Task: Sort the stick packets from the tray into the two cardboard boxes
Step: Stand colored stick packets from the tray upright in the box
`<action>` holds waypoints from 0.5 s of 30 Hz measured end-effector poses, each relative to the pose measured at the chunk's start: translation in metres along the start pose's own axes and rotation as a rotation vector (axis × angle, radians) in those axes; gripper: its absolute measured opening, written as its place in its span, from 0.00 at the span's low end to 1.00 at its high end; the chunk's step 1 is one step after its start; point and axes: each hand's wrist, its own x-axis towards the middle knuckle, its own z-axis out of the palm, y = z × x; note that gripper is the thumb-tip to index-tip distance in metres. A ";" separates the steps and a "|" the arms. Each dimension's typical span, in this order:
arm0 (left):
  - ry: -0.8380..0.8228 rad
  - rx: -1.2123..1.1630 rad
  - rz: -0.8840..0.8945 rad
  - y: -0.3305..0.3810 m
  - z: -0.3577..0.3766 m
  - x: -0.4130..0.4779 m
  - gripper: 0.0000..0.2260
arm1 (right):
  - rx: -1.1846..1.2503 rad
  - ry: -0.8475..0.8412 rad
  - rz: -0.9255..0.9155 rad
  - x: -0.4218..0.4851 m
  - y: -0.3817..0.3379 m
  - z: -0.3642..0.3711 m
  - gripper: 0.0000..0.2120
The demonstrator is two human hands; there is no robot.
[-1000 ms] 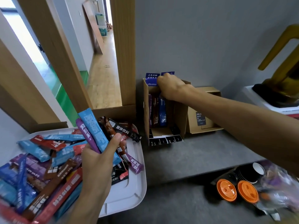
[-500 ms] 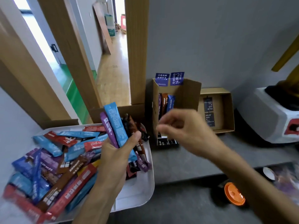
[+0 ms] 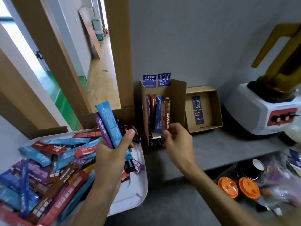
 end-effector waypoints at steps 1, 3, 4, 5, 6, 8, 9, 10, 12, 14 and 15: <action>0.004 0.004 -0.004 0.000 0.001 -0.001 0.26 | -0.031 0.052 0.018 0.016 0.004 0.004 0.11; -0.010 -0.003 -0.011 -0.001 0.001 -0.002 0.32 | -0.116 0.075 0.066 0.045 0.008 0.015 0.16; -0.015 -0.005 -0.016 -0.003 0.001 -0.002 0.34 | -0.169 0.068 0.091 0.056 0.008 0.021 0.18; -0.012 -0.006 -0.026 -0.003 0.001 -0.004 0.34 | -0.227 0.057 0.102 0.064 0.007 0.025 0.21; -0.016 -0.008 -0.030 -0.003 -0.001 -0.009 0.33 | -0.288 0.045 0.099 0.069 0.006 0.027 0.22; -0.021 -0.008 -0.044 -0.002 -0.003 -0.014 0.30 | -0.381 0.040 0.076 0.073 0.004 0.030 0.24; -0.010 0.005 -0.063 -0.002 -0.007 -0.017 0.28 | -0.411 0.059 0.058 0.072 0.004 0.030 0.24; 0.015 0.003 -0.081 -0.007 -0.010 -0.008 0.27 | -0.432 0.091 0.028 0.070 0.004 0.030 0.24; 0.021 0.000 -0.128 -0.010 -0.015 0.001 0.35 | -0.463 0.149 -0.062 0.065 0.005 0.034 0.21; -0.022 0.011 -0.155 -0.011 -0.022 0.006 0.43 | -0.515 0.113 -0.126 0.065 0.005 0.038 0.16; 0.008 0.002 -0.128 -0.008 -0.022 0.003 0.38 | -0.556 0.058 -0.131 0.066 0.004 0.039 0.14</action>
